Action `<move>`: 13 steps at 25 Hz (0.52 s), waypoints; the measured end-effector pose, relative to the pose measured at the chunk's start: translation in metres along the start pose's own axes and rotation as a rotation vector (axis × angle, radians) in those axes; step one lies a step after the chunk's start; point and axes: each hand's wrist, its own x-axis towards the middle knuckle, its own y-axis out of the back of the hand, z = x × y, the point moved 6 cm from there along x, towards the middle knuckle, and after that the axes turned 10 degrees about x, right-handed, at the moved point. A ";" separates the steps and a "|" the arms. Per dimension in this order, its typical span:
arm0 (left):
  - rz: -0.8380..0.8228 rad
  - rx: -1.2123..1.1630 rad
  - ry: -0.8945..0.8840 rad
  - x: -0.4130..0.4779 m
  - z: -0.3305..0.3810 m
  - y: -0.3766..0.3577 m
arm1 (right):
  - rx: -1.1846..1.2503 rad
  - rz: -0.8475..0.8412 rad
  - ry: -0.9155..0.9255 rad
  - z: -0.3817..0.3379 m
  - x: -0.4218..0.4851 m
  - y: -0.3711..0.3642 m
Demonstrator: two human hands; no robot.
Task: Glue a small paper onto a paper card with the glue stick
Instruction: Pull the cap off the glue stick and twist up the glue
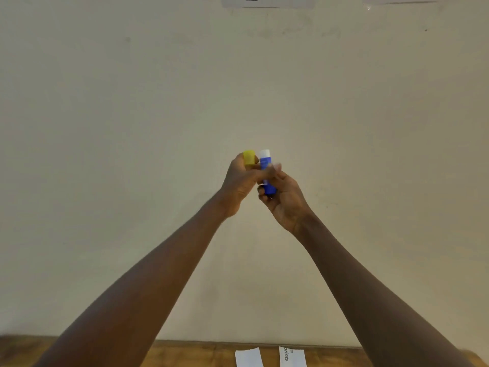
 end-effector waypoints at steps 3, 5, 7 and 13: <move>0.177 -0.151 -0.017 0.005 -0.003 0.004 | 0.000 0.023 0.092 -0.005 -0.005 -0.005; 0.195 -0.230 0.017 0.005 -0.006 0.000 | -0.004 0.047 0.140 -0.006 -0.008 -0.001; 0.169 -0.290 0.042 0.003 -0.008 -0.008 | -0.042 0.081 0.202 -0.007 -0.009 0.003; 0.231 -0.337 0.043 0.016 0.001 0.002 | -0.527 0.241 0.511 -0.031 -0.018 0.013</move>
